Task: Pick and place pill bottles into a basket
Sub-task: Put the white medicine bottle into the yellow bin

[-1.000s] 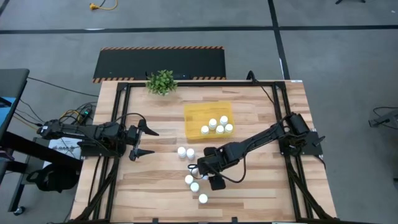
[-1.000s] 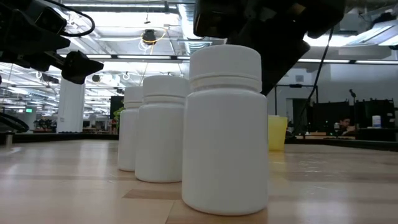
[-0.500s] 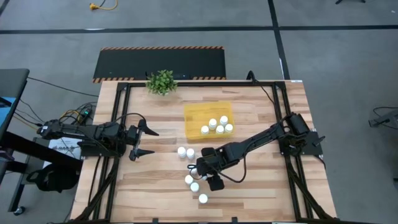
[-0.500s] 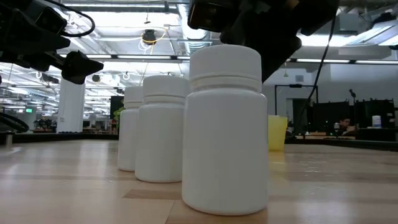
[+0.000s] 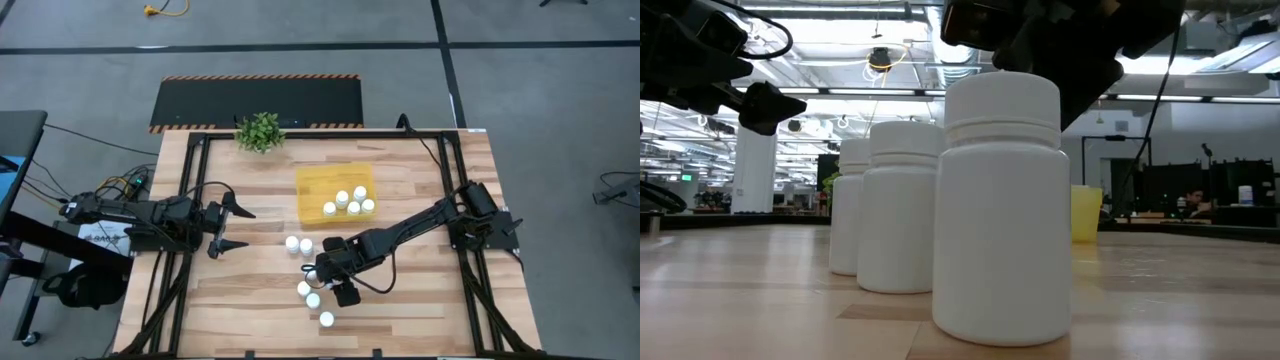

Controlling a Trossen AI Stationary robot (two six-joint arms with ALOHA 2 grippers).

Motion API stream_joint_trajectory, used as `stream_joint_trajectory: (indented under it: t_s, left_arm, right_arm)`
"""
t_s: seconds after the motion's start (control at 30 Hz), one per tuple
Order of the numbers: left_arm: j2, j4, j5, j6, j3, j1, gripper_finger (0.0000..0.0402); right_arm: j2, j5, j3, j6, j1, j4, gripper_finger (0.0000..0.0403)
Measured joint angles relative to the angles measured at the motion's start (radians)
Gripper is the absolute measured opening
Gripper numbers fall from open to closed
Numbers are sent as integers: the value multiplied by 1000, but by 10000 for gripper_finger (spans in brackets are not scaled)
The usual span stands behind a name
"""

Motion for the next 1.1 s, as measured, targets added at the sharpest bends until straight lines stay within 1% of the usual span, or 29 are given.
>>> stream_joint_trajectory:
  t_s: [0.67,0.8,1.1]
  left_arm:
    - [0,0,0,8,0,0,386]
    - [0,0,0,3,0,0,386]
    - [0,0,0,1,0,0,386]
  right_arm:
    - [-1,-2,-1,0,-3,-1,253]
    - [-1,-5,-1,1,-4,-5,233]
    - [-2,-5,-1,6,-4,-17,164]
